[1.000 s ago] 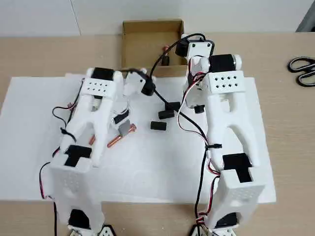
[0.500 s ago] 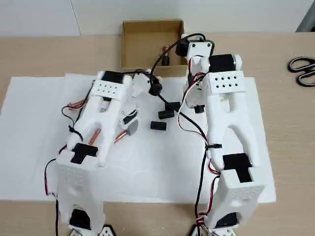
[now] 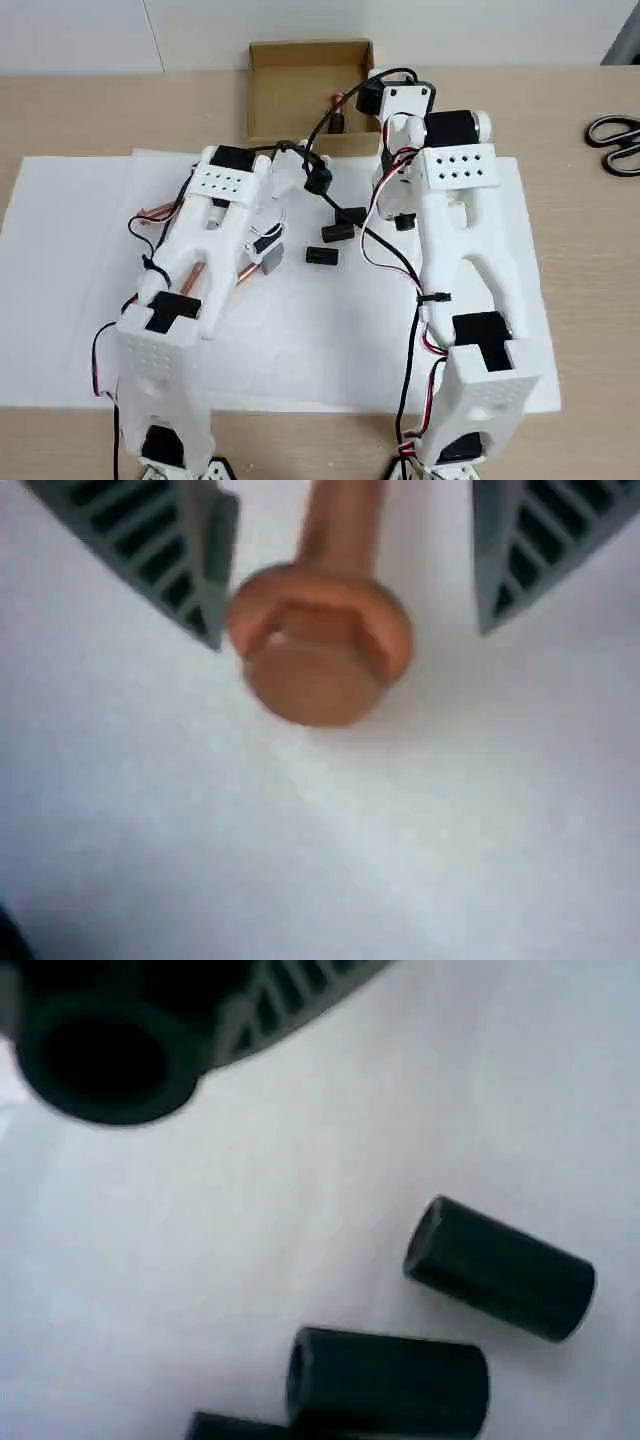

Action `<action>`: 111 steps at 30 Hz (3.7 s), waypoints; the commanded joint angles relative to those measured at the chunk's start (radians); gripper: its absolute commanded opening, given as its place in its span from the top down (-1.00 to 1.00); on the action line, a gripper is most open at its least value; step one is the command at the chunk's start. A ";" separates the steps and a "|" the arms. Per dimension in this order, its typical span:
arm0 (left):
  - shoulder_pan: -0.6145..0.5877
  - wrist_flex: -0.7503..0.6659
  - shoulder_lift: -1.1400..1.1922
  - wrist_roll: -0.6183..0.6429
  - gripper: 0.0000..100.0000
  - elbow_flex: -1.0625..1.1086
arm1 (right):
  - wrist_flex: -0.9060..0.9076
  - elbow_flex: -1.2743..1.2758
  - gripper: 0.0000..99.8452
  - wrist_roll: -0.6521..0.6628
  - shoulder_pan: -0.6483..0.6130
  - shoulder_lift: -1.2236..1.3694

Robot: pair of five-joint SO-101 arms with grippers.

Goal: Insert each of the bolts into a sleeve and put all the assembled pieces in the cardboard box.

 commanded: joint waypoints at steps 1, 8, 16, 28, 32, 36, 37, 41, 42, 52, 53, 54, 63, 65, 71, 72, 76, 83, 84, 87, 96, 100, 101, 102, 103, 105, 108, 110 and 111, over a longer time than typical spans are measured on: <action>0.006 -0.015 0.026 0.000 0.77 -0.002 | -0.004 -0.012 0.99 0.012 0.001 -0.062; 0.006 -0.028 0.084 0.000 0.82 -0.007 | -0.004 -0.012 0.99 0.012 0.001 -0.062; 0.034 -0.023 0.083 0.002 0.97 -0.008 | -0.004 -0.012 0.99 0.012 0.001 -0.062; 0.064 0.120 0.083 0.055 0.99 -0.226 | -0.004 -0.012 0.99 0.012 0.001 -0.062; 0.058 0.175 0.083 0.078 0.99 -0.371 | -0.004 -0.014 0.99 0.012 0.002 -0.064; 0.052 0.175 0.083 0.141 0.99 -0.435 | -0.004 -0.014 0.99 0.012 0.007 -0.068; 0.054 0.175 0.083 0.166 0.99 -0.449 | -0.004 -0.014 0.99 0.012 0.007 -0.068; 0.044 0.176 0.080 0.311 0.99 -0.515 | -0.004 -0.018 0.99 0.012 0.002 -0.070; 0.035 0.176 0.068 0.341 0.99 -0.526 | -0.004 -0.018 0.99 0.012 0.002 -0.071; -0.038 0.176 -0.267 0.393 0.99 -0.536 | -0.001 -0.015 0.99 0.011 0.002 -0.352; -0.046 0.176 -0.301 0.393 0.99 -0.535 | -0.001 -0.014 0.99 0.011 0.002 -0.392; -0.051 0.176 -0.334 0.393 0.99 -0.535 | 0.002 -0.014 0.99 0.011 0.002 -0.430; -0.009 0.175 -0.746 0.393 0.99 -0.387 | 0.005 -0.012 0.99 0.011 0.002 -0.777; 0.014 0.173 -0.856 0.393 0.99 -0.329 | 0.005 -0.012 0.99 0.011 0.002 -0.840; 0.069 0.115 -1.158 0.407 0.99 -0.117 | 0.004 0.109 0.99 0.003 0.002 -1.021; 0.071 0.101 -1.208 0.431 0.99 -0.073 | -0.001 0.153 0.99 0.003 0.002 -1.055; 0.069 -0.009 -1.386 0.528 0.99 0.142 | -0.018 0.354 0.99 0.002 -0.008 -1.207; 0.072 -0.428 -1.565 0.706 0.99 0.615 | -0.357 0.896 0.99 0.002 -0.154 -1.442; 0.072 -0.486 -1.579 0.724 0.99 0.682 | -0.429 0.985 0.99 0.002 -0.170 -1.468; 0.072 -0.649 -1.600 0.753 0.99 0.846 | -0.627 1.206 0.99 0.002 -0.220 -1.546; 0.150 -0.964 -1.603 0.767 0.99 1.061 | -0.992 1.657 0.99 0.002 -0.291 -1.704; 0.226 -0.982 -1.603 0.767 0.99 1.067 | -1.086 1.803 0.99 -0.028 -0.311 -1.779; 0.232 -0.982 -1.602 0.767 0.99 1.069 | -1.096 1.834 0.99 -0.051 -0.325 -1.802; 0.232 -0.982 -1.602 0.767 0.99 1.069 | -1.106 1.858 0.99 -0.072 -0.341 -1.822; 0.232 -0.982 -1.600 0.767 0.99 1.070 | -1.106 1.875 0.99 -0.089 -0.363 -1.842; 0.236 -0.982 -1.585 0.767 0.99 1.075 | -1.106 1.896 0.99 -0.103 -0.392 -1.873; 0.247 -0.982 -1.557 0.769 0.99 1.079 | -1.104 1.901 0.99 -0.101 -0.404 -1.891; 0.272 -0.982 -1.553 0.769 0.99 1.079 | -1.104 1.901 0.99 -0.101 -0.404 -1.890; 0.287 -0.980 -1.553 0.769 0.99 1.079 | -1.102 1.901 0.99 -0.101 -0.404 -1.890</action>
